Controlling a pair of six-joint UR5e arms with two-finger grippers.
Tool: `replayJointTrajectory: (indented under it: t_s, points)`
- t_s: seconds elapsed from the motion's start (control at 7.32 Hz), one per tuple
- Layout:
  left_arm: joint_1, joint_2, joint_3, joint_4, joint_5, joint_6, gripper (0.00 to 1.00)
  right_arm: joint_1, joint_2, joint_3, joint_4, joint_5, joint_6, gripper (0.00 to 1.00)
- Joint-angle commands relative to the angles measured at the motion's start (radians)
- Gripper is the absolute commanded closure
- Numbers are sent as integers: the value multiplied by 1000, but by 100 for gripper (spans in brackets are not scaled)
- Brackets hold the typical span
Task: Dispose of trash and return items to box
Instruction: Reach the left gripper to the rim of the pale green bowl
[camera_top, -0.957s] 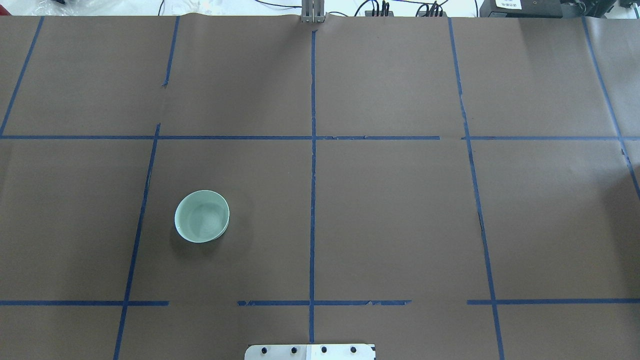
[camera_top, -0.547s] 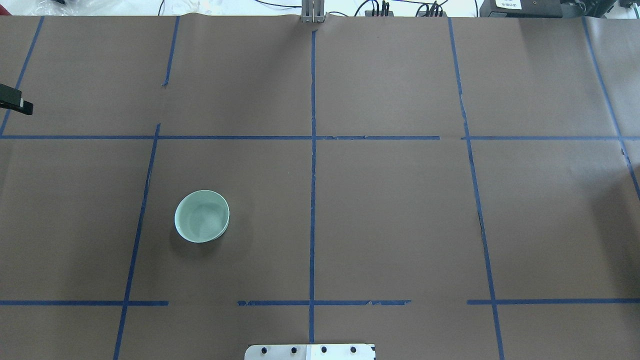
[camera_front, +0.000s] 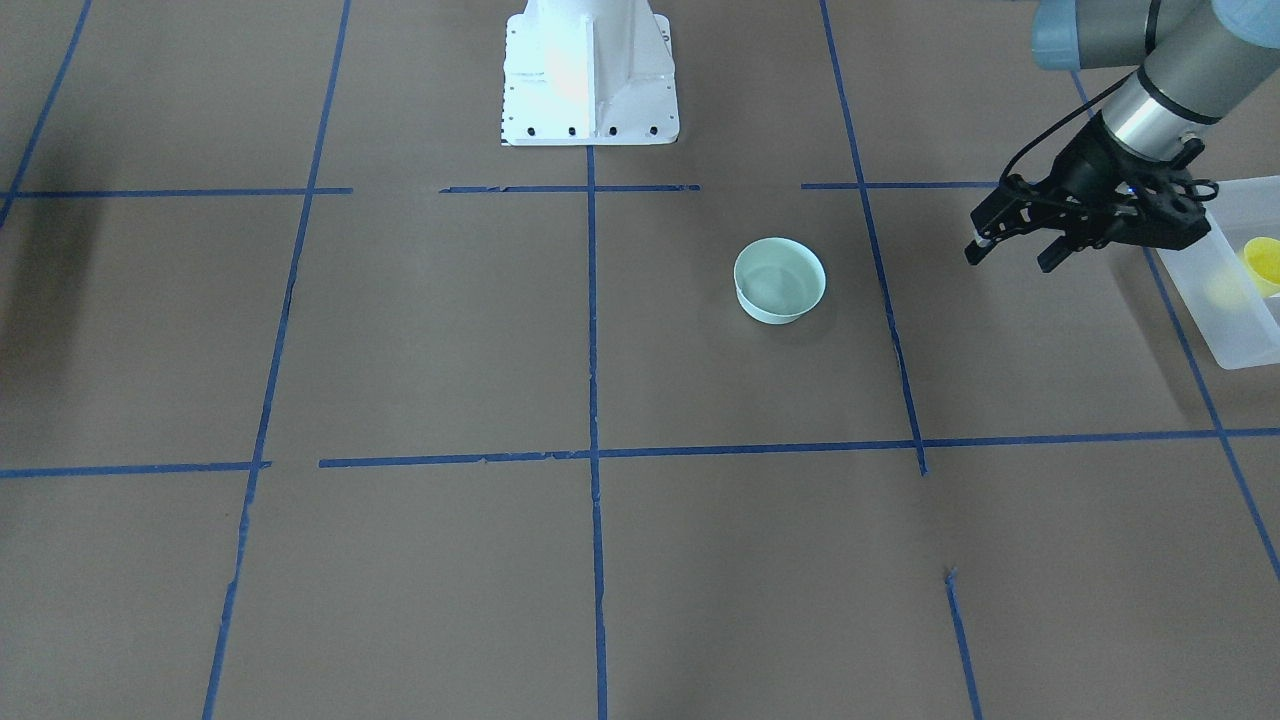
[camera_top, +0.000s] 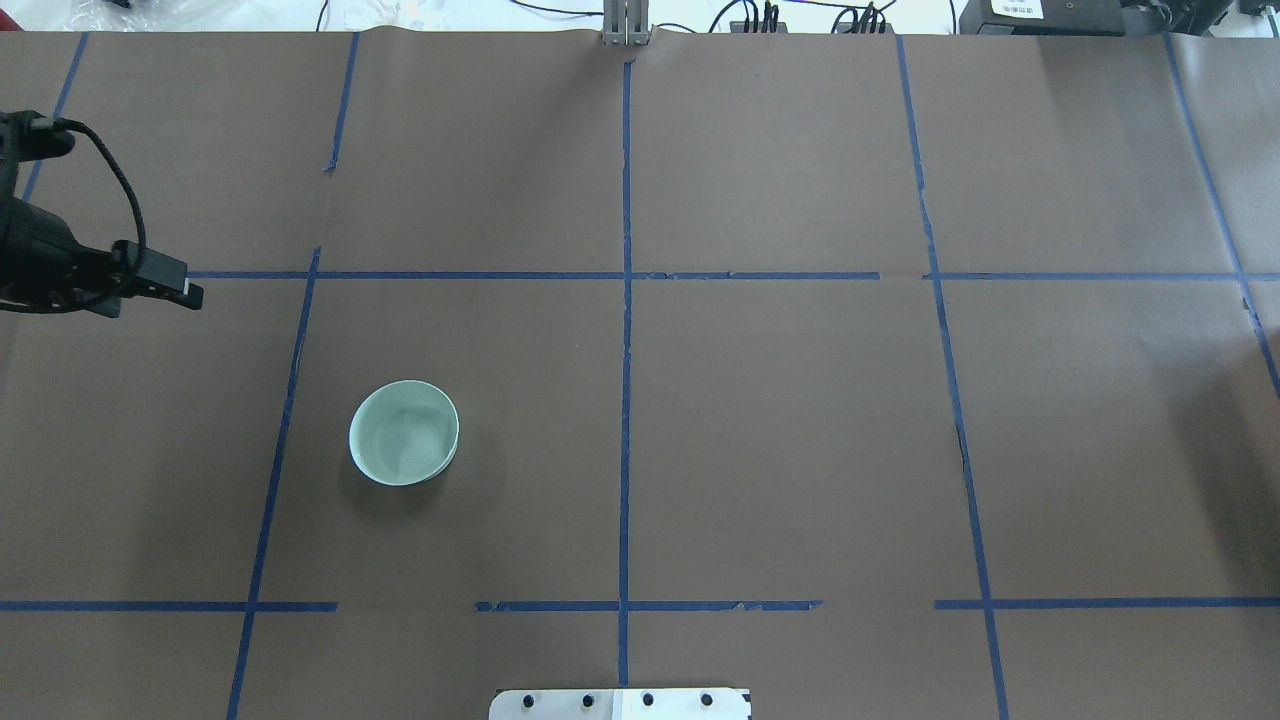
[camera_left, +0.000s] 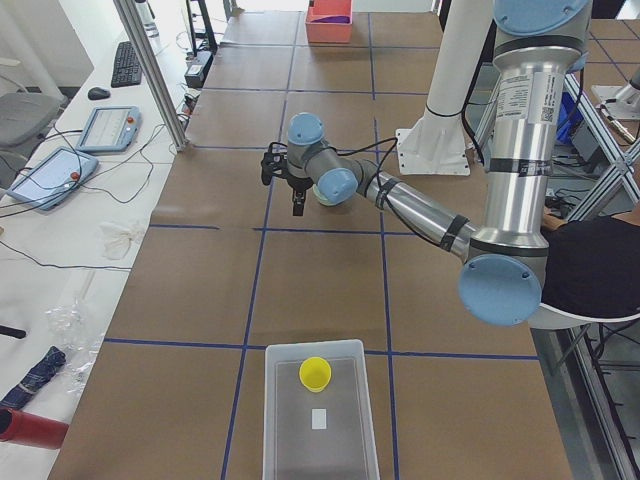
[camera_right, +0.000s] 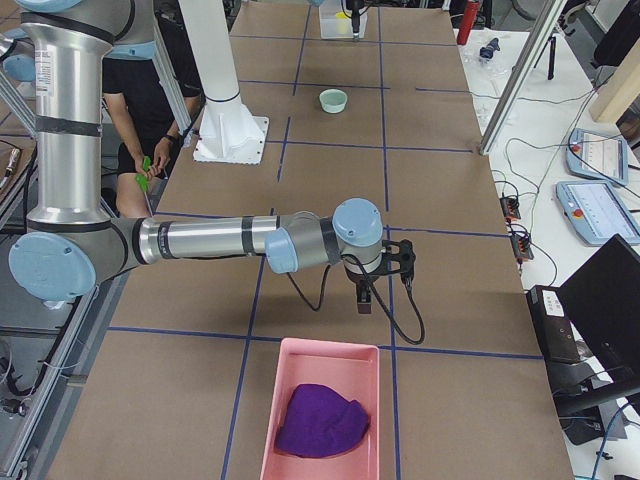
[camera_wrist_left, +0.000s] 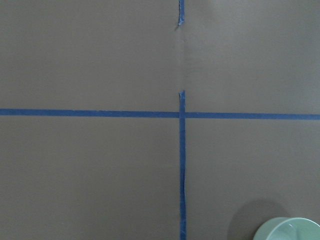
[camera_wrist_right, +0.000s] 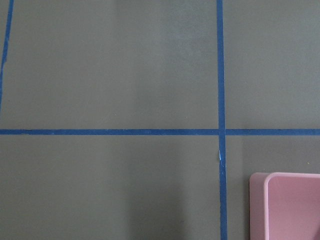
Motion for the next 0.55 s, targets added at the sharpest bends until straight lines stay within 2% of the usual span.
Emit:
replayJointTrajectory:
  t_s: [0.0, 0.14, 0.41]
  points:
    - [149, -74, 39, -28, 114, -161, 0, -1, 66, -109, -5, -5, -73, 0]
    - [211, -110, 67, -28, 149, -220, 0, 2, 72, -141, -5, -3, -111, 0]
    - [333, -114, 87, -28, 252, -300, 0, 8, 47, -135, -6, 9, -111, 0]
